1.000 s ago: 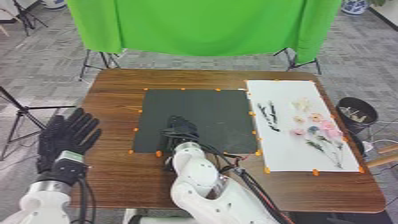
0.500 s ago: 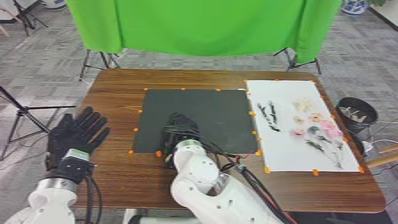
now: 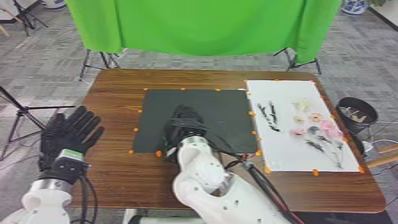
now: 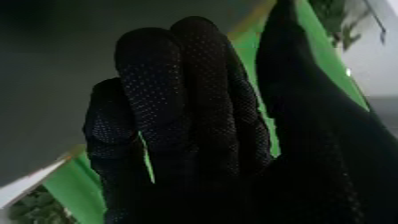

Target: Arrange flowers

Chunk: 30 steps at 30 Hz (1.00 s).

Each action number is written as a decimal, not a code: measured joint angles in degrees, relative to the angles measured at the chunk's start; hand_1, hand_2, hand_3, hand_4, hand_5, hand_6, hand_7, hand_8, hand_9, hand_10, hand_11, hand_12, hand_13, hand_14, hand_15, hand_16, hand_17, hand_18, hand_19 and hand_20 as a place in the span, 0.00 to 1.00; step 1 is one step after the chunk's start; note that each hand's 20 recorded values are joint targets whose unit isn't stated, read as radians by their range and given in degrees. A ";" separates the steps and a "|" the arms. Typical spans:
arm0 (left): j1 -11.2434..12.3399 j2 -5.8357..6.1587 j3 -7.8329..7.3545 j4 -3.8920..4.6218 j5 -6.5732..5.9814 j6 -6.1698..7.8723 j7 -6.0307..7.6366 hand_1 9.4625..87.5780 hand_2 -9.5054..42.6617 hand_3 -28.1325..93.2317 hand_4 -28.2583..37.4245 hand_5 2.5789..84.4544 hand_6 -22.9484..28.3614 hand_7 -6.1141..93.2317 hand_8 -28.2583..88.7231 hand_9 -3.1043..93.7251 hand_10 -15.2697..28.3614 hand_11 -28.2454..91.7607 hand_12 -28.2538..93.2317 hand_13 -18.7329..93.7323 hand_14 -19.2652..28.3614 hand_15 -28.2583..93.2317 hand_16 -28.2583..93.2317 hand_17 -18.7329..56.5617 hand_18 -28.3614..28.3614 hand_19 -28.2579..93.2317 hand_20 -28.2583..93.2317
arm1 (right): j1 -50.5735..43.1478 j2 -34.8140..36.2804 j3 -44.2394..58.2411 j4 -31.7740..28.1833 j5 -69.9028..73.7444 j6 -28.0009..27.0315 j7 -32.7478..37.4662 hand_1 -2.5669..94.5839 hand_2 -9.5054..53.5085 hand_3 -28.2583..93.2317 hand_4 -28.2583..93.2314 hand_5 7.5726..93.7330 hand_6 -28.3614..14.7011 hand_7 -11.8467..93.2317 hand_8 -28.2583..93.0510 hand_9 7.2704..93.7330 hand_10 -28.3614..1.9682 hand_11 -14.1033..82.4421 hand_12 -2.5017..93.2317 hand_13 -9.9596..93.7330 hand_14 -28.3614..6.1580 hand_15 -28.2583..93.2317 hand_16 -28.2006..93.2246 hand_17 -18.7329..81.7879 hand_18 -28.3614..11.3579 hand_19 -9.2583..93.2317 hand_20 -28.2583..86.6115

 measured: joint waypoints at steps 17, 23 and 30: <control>7.09 -1.85 -7.83 -1.68 -0.82 -0.49 4.08 0.25 0.48 0.82 0.00 0.52 0.63 0.23 0.16 0.43 0.72 0.41 0.32 0.41 0.73 0.54 0.16 0.16 0.75 0.57 0.30 | -13.28 22.51 25.89 -24.68 -0.81 -2.92 8.88 0.39 0.00 0.87 0.04 0.62 0.45 0.23 0.16 0.63 0.25 0.28 0.19 0.74 0.38 0.67 0.44 0.56 0.04 0.98 0.50; 8.68 -1.79 -8.59 -2.24 -1.40 -0.43 5.77 0.25 0.48 0.82 0.00 0.52 0.63 0.23 0.16 0.43 0.72 0.41 0.32 0.41 0.73 0.55 0.16 0.16 0.75 0.57 0.30 | -25.78 32.40 40.87 -28.01 -0.15 -7.71 11.88 0.38 0.00 0.87 0.03 0.59 0.42 0.22 0.16 0.53 0.20 0.26 0.19 0.69 0.33 0.69 0.43 0.54 0.03 0.98 0.50; 8.88 -1.79 -8.58 -2.35 -1.61 -0.43 6.15 0.25 0.48 0.82 0.00 0.52 0.63 0.23 0.16 0.43 0.73 0.41 0.32 0.41 0.73 0.55 0.16 0.16 0.75 0.57 0.30 | -33.27 34.16 49.28 -27.67 2.79 -10.81 14.39 0.39 0.00 0.86 0.01 0.57 0.39 0.20 0.16 0.52 0.20 0.25 0.18 0.68 0.33 0.69 0.41 0.54 0.03 0.97 0.50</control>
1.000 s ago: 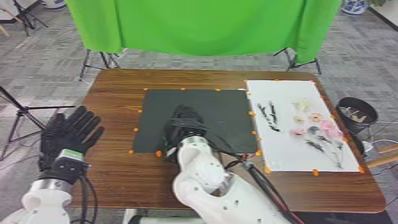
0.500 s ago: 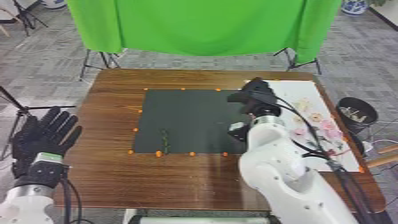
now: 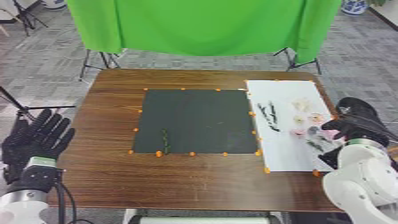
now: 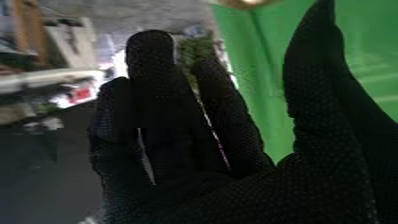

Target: Arrange flowers

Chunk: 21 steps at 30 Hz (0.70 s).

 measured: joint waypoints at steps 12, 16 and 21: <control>0.56 -0.47 -0.28 -0.40 -0.32 0.36 -0.25 0.27 0.54 0.81 0.00 0.52 0.62 0.24 0.16 0.44 0.73 0.42 0.32 0.41 0.74 0.55 0.16 0.16 0.75 0.58 0.30 | -0.52 -2.94 0.65 3.03 3.64 -9.77 1.64 0.44 0.00 0.86 0.00 0.61 0.44 0.22 0.16 0.56 0.29 0.25 0.18 0.71 0.39 0.68 0.40 0.53 0.04 0.97 0.50; 0.78 -0.86 -0.11 -0.56 -0.66 0.89 0.11 0.27 0.54 0.81 0.00 0.53 0.62 0.24 0.16 0.44 0.73 0.42 0.32 0.41 0.74 0.56 0.16 0.16 0.75 0.58 0.30 | -0.25 -3.32 -0.11 6.44 4.09 -8.22 1.59 0.58 0.00 0.79 0.00 0.79 0.59 0.32 0.28 0.77 0.45 0.31 0.20 0.82 0.50 0.64 0.44 0.57 0.09 0.95 0.50; 0.72 -0.92 0.61 -0.55 -1.82 0.87 0.12 0.27 0.55 0.81 0.00 0.53 0.63 0.24 0.16 0.44 0.72 0.42 0.32 0.42 0.73 0.56 0.16 0.17 0.76 0.58 0.30 | -0.26 -3.24 -1.13 8.17 1.97 2.00 1.46 0.63 0.00 0.77 0.00 0.86 0.63 0.34 0.32 0.89 0.57 0.24 0.34 0.85 0.54 0.63 0.46 0.58 0.09 0.95 0.51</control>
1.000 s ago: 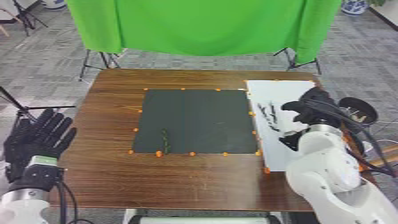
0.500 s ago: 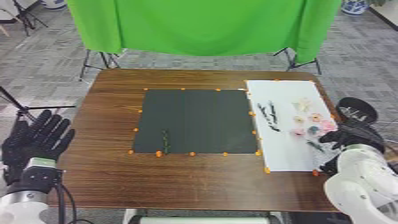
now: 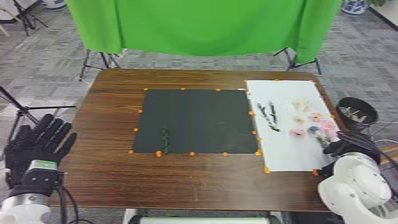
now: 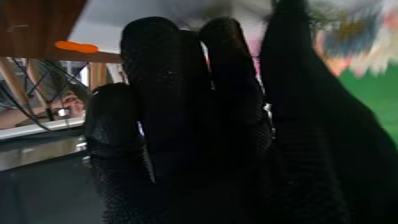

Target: Arrange flowers

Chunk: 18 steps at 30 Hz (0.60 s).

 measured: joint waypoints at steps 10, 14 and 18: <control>0.35 0.07 -0.68 0.05 -1.97 -0.28 0.16 0.25 0.54 0.82 0.00 0.53 0.63 0.24 0.16 0.44 0.73 0.42 0.32 0.42 0.73 0.56 0.16 0.17 0.76 0.58 0.30 | -1.86 0.43 -0.66 -1.13 -0.96 3.70 -0.36 0.62 0.00 0.79 0.00 0.87 0.64 0.35 0.33 0.91 0.57 0.23 0.36 0.86 0.55 0.62 0.48 0.59 0.09 0.95 0.50; 0.35 0.10 -0.61 0.05 -1.97 -0.39 0.16 0.25 0.54 0.82 0.00 0.53 0.63 0.24 0.16 0.44 0.73 0.42 0.33 0.42 0.73 0.56 0.16 0.17 0.76 0.59 0.30 | -2.31 0.93 -0.28 -3.94 1.39 6.78 -0.76 0.62 0.00 0.79 0.00 0.87 0.64 0.35 0.33 0.91 0.55 0.23 0.36 0.86 0.55 0.61 0.49 0.59 0.09 0.95 0.50; 0.49 0.39 -0.59 0.05 -1.96 -0.70 0.26 0.25 0.54 0.81 0.00 0.53 0.63 0.24 0.16 0.44 0.73 0.42 0.33 0.42 0.73 0.56 0.16 0.16 0.76 0.58 0.30 | -2.23 1.48 0.08 -7.18 3.96 6.79 -1.48 0.62 0.00 0.80 0.00 0.87 0.64 0.35 0.33 0.91 0.55 0.23 0.35 0.86 0.55 0.61 0.50 0.59 0.09 0.95 0.50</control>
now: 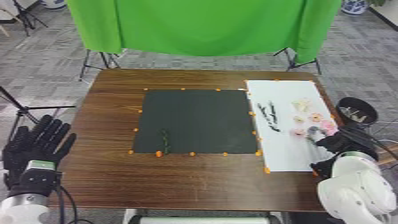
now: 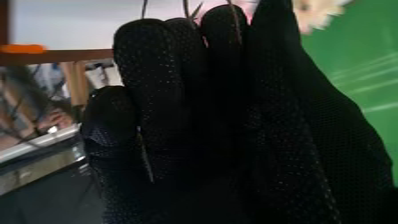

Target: Arrange flowers

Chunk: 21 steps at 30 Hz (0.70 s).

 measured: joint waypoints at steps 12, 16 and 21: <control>1.04 1.16 -0.57 -0.14 0.01 -0.16 1.16 0.25 0.54 0.81 0.00 0.53 0.63 0.24 0.16 0.44 0.73 0.42 0.33 0.42 0.73 0.56 0.16 0.16 0.76 0.58 0.30 | 2.85 2.00 -0.79 -6.07 4.96 4.76 -3.90 0.62 0.00 0.80 0.00 0.87 0.63 0.35 0.34 0.91 0.56 0.23 0.36 0.86 0.55 0.62 0.51 0.59 0.10 0.96 0.51; 1.08 1.41 -0.57 -0.25 0.01 -0.17 1.31 0.25 0.54 0.81 0.00 0.53 0.63 0.24 0.16 0.44 0.73 0.42 0.33 0.42 0.73 0.56 0.16 0.16 0.76 0.58 0.30 | 4.99 2.47 -2.17 -7.27 5.07 6.04 -5.27 0.62 0.00 0.81 0.00 0.87 0.64 0.35 0.35 0.92 0.59 0.23 0.37 0.86 0.56 0.62 0.51 0.59 0.10 0.96 0.51; 1.37 1.40 -0.87 -0.35 0.00 -0.17 1.07 0.25 0.54 0.81 0.00 0.53 0.63 0.24 0.16 0.44 0.73 0.42 0.33 0.41 0.73 0.56 0.16 0.16 0.76 0.58 0.30 | 8.02 2.63 -5.64 -7.77 8.39 12.14 -9.20 0.61 0.00 0.81 0.00 0.87 0.64 0.35 0.35 0.92 0.59 0.22 0.37 0.86 0.56 0.63 0.51 0.59 0.11 0.97 0.51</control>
